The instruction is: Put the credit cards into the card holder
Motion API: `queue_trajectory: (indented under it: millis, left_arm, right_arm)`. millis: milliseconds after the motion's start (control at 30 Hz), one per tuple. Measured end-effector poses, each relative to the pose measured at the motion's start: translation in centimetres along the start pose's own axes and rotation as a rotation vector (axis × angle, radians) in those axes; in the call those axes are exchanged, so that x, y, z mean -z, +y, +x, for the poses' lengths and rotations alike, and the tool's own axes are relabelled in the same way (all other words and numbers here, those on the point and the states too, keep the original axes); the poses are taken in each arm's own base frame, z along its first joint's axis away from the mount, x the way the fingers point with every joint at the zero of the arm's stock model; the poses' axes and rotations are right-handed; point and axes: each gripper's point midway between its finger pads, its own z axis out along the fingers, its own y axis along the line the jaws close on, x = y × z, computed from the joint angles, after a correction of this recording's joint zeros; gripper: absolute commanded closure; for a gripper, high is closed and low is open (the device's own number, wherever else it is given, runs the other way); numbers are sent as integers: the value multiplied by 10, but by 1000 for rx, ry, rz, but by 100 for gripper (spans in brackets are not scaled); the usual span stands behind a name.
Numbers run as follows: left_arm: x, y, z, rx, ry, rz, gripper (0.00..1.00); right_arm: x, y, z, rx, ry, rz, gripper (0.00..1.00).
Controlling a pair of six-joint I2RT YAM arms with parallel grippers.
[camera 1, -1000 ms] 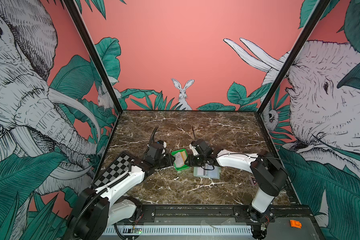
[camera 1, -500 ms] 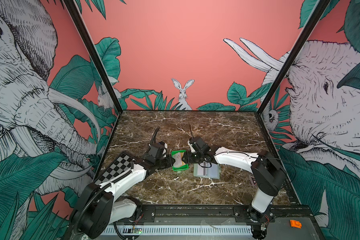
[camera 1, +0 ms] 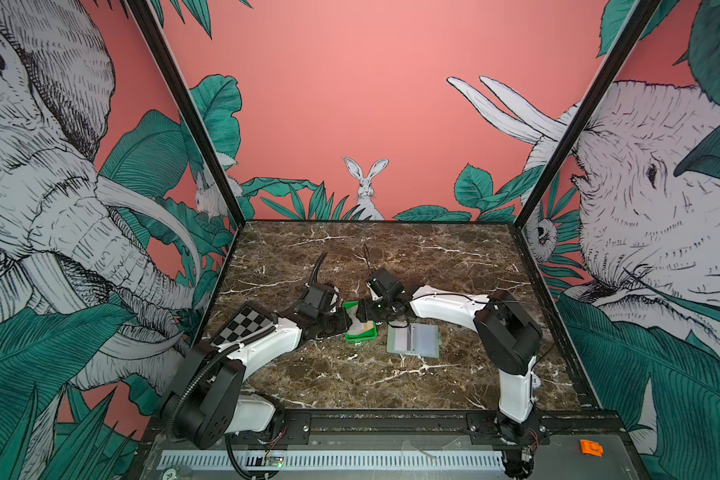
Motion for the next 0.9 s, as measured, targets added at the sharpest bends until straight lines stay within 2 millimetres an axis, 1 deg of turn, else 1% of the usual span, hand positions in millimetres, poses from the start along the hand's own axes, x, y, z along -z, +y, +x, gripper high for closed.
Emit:
queue_trajectory:
  millis: [233, 500, 900]
  left_arm:
    - [-6, 3, 0, 2, 6, -9, 83]
    - [-8, 1, -3, 0, -3, 2, 83]
    - [-8, -4, -9, 2, -27, 23, 83]
  right_arm:
    - [-4, 2, 0, 9, 12, -4, 30]
    - [-7, -2, 1, 20, 28, 18, 36]
    - [-5, -10, -1, 25, 21, 46, 35]
